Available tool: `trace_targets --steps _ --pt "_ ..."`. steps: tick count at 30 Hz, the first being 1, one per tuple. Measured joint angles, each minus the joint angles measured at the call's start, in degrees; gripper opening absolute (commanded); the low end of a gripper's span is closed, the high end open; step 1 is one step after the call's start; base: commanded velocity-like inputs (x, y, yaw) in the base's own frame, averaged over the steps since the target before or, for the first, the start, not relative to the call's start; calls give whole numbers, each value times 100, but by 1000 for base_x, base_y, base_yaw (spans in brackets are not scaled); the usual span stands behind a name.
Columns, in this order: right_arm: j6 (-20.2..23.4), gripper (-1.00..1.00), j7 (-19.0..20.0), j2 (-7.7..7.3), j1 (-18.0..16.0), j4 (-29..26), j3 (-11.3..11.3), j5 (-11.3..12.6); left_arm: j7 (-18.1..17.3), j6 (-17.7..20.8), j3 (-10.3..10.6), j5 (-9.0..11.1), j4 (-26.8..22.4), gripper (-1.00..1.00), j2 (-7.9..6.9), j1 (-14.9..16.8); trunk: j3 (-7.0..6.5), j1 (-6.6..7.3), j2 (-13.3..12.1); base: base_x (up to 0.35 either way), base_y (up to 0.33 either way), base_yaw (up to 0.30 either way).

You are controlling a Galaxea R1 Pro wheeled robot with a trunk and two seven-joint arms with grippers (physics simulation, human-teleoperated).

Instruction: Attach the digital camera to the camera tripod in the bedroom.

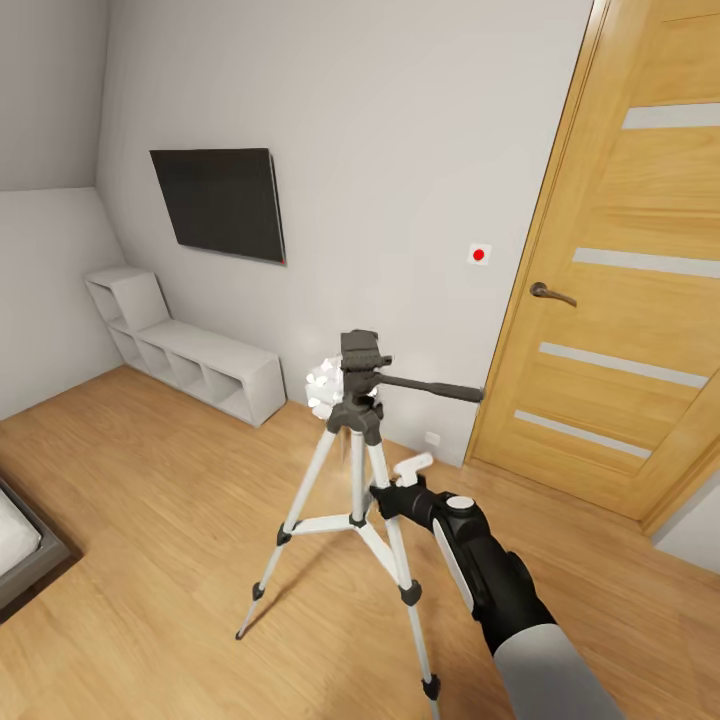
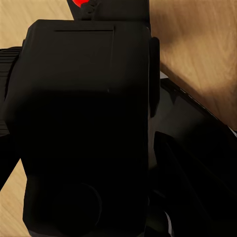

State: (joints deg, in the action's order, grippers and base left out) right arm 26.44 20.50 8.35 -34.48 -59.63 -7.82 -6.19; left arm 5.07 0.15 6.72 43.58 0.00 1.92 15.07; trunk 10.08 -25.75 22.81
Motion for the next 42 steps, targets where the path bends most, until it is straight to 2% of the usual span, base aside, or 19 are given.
trace_targets --steps 11,20,27,30,33,34,35,36,38,40,41,42 --pt "-26 -100 11 -4 0 103 -16 -27 0 -7 0 7 0 -100 0 0 -1 0 1 0 0 0" --pt "-93 -100 12 -67 4 106 -19 -45 6 -8 5 34 -6 -100 -17 0 0 0 1 0 0 0" --pt "-124 -100 17 -88 6 54 -5 -102 74 28 31 -45 -66 -100 -33 2 0 0 -1 0 0 0" --pt "-119 -100 29 -102 1 43 -3 -103 89 147 53 -119 -821 -100 -498 15 -1 -1 -1 0 0 0" --pt "-117 -100 30 -101 2 46 -8 -101 77 379 40 -131 -1399 -100 -796 12 -1 -1 -1 0 0 0" --pt "-120 -100 30 -101 4 48 -10 -98 77 867 23 -139 -1947 -100 -1048 8 0 0 -2 0 0 0" --pt "-115 -100 30 -100 6 53 -13 -96 78 1199 18 -173 -2484 -100 -1231 35 -2 0 -1 0 0 0" --pt "-115 -100 30 -100 6 53 -14 -92 112 1787 11 -165 -3175 -100 -1463 13 -3 0 -2 0 0 0" --pt "-118 -100 30 -100 6 55 -15 -92 212 2325 15 -149 -4027 -100 -1658 10 -2 0 -1 0 0 0" --pt "-118 -100 30 -100 7 56 -15 -91 404 2806 7 -147 -4792 -100 -1791 12 -3 0 -1 0 0 0" --pt "-126 -100 31 -100 6 66 -12 -89 1157 3859 -154 -187 -5567 -100 -1921 37 -2 0 -2 0 0 0" --pt "-128 -100 31 -100 6 72 -12 -83 1478 4277 -262 -164 -6506 -100 -1947 51 -1 0 -1 0 0 0"
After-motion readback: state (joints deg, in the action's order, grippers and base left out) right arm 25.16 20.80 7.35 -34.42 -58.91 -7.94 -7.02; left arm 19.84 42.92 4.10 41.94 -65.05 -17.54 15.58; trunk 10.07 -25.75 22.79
